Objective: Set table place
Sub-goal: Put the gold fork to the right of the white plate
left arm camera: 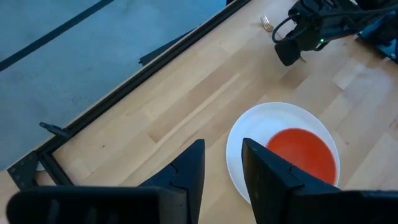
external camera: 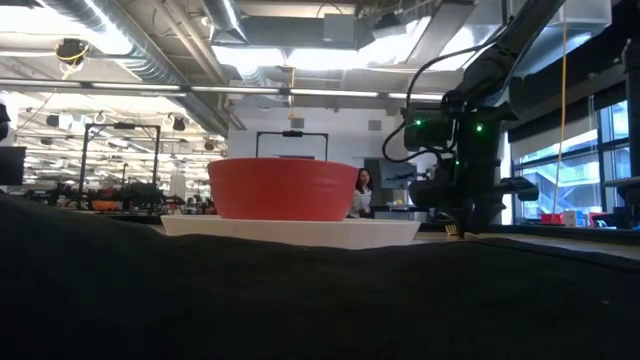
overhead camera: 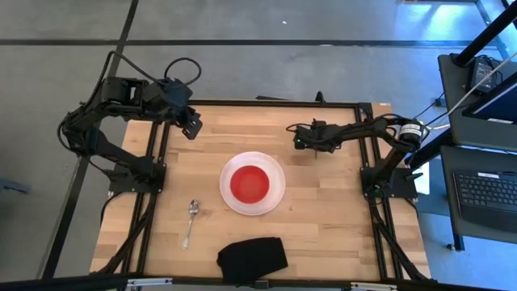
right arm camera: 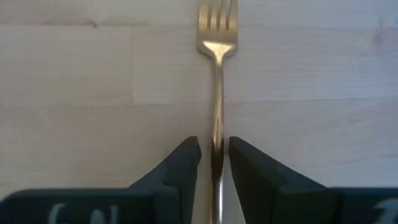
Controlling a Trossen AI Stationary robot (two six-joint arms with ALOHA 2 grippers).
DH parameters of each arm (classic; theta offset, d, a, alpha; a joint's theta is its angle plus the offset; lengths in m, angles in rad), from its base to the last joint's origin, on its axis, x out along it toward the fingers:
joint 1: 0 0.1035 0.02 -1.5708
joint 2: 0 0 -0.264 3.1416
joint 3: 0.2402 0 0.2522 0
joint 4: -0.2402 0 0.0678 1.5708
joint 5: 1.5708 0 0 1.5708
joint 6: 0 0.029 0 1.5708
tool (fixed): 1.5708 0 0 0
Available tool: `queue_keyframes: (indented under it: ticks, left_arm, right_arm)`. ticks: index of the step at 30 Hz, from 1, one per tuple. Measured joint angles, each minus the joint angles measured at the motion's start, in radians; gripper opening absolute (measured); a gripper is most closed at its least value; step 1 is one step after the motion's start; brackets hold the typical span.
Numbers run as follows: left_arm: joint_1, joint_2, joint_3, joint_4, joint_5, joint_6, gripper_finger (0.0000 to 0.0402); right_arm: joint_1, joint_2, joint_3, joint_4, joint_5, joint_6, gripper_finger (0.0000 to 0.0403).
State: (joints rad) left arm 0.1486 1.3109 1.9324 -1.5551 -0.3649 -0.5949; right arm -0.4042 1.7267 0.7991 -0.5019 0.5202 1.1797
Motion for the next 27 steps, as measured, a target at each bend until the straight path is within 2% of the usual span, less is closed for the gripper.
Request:
queue_keyframes:
  ticks: [3,8,12,15,17,23,27]
  left_arm:
    - [0.0,0.0,0.0,0.0,0.0,0.002,0.0094]
    - [0.0,0.0,0.0,0.0,0.0,0.006,0.0086]
    - [0.0,0.0,0.0,0.0,-0.001,0.026,0.0081]
    - [0.0,0.0,0.0,0.0,-0.001,0.029,0.0077]
    - [0.0,0.0,0.0,0.0,-0.005,0.029,0.0075]
    - [-0.001,0.0,0.0,0.0,-0.009,0.023,0.007]
    - [-0.002,0.0,0.0,0.0,-0.009,-0.018,0.0069]
  right_arm:
    - [-0.001,0.004,-0.001,0.015,0.011,-0.003,0.0075]
    - [-0.003,0.013,-0.001,0.017,0.02,-0.005,0.0017]
    - [0.008,0.007,0.001,0.015,-0.013,-0.008,0.0022]
    - [0.062,-0.011,0.014,-0.005,-0.035,-0.062,0.0017]
    - [0.11,-0.04,0.036,-0.036,-0.1,-0.067,0.0016]
    - [0.234,-0.176,0.126,-0.281,-0.098,0.007,0.0016]
    - [0.36,-0.258,0.189,-0.457,-0.08,0.165,0.0016]
